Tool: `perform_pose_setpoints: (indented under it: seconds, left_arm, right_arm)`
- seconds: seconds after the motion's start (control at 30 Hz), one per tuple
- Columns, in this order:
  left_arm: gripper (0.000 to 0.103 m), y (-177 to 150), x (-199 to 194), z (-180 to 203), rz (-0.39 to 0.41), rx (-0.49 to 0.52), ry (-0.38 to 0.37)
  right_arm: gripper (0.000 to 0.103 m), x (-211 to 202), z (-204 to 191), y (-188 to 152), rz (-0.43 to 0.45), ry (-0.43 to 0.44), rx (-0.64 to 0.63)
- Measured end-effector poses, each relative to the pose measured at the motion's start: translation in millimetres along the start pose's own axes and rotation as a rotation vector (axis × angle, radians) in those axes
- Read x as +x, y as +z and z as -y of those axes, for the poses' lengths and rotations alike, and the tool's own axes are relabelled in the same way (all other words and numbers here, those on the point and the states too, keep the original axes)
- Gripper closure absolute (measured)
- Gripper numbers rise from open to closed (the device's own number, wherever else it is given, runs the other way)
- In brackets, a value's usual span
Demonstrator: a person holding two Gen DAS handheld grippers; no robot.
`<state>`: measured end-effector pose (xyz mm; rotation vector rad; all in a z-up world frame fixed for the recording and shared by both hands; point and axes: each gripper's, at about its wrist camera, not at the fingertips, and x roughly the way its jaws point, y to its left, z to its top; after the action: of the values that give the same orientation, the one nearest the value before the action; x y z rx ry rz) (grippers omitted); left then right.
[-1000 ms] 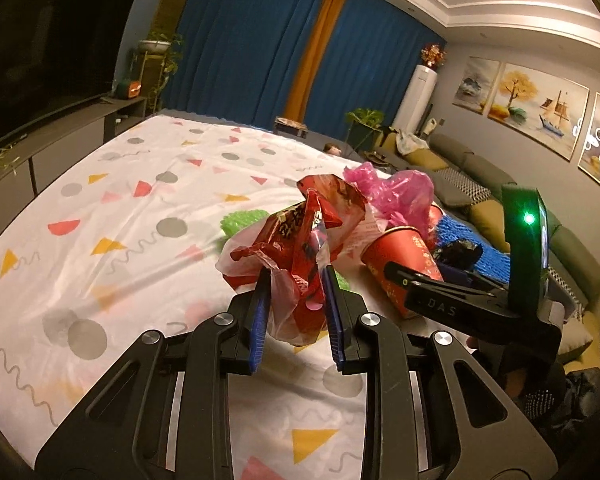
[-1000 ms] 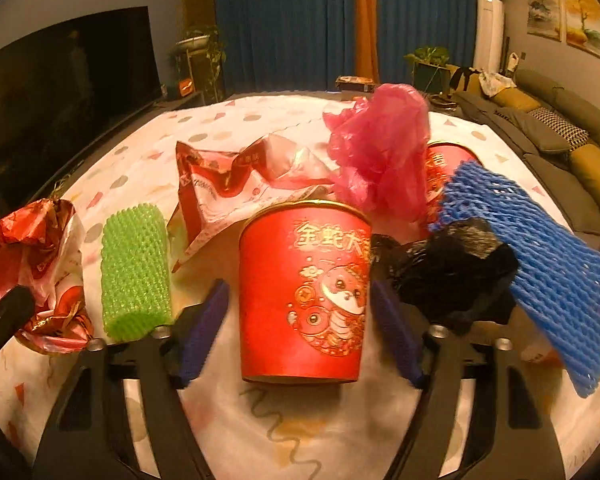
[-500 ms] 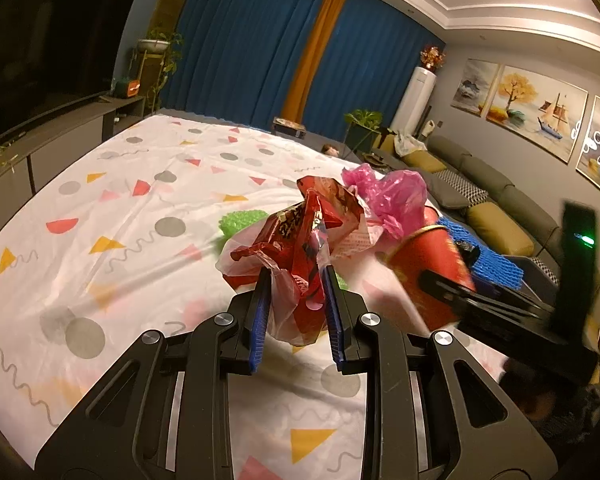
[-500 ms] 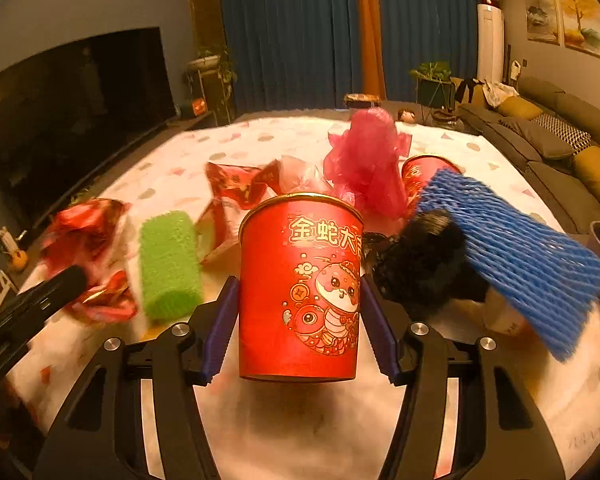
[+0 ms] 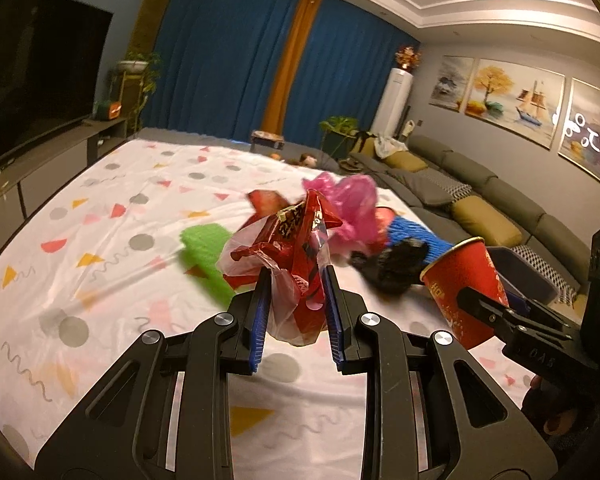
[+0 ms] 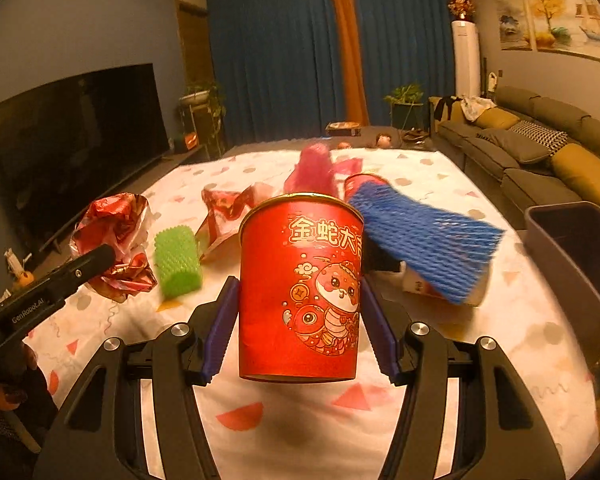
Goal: Collect trash
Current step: 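Carry wrapper and red cup over the grey bin and open both tools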
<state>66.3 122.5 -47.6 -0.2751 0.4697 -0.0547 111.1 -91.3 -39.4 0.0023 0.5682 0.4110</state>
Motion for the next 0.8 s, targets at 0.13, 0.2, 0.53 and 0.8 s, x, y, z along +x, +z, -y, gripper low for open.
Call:
perform_pose_setpoints:
  seconds: [0.13,0.2,0.53,0.8]
  left_arm:
    - [0.078,0.6,-1.5,18.6,0.001,0.028,-0.021]
    - [0.078,0.7,-1.7,28.8,0.001,0.043,-0.032]
    - [0.078,2.4,8.4,81.1,-0.009,0.114,-0.089]
    - [0.078,2.5,23.5,127.9,-0.018,0.177,-0.153]
  right_arm:
    - [0.044,-16.9,11.3,0.6,0.031,-0.024,0.016]
    - [0.044,-24.7,17.4,0.0,0.042,-0.033,0.025]
    - [0.044,-57.8,50.6,-1.5,0.096,-0.088,0.068]
    - [0.044,-75.5,85.5,-0.4,0.131,-0.154,0.103]
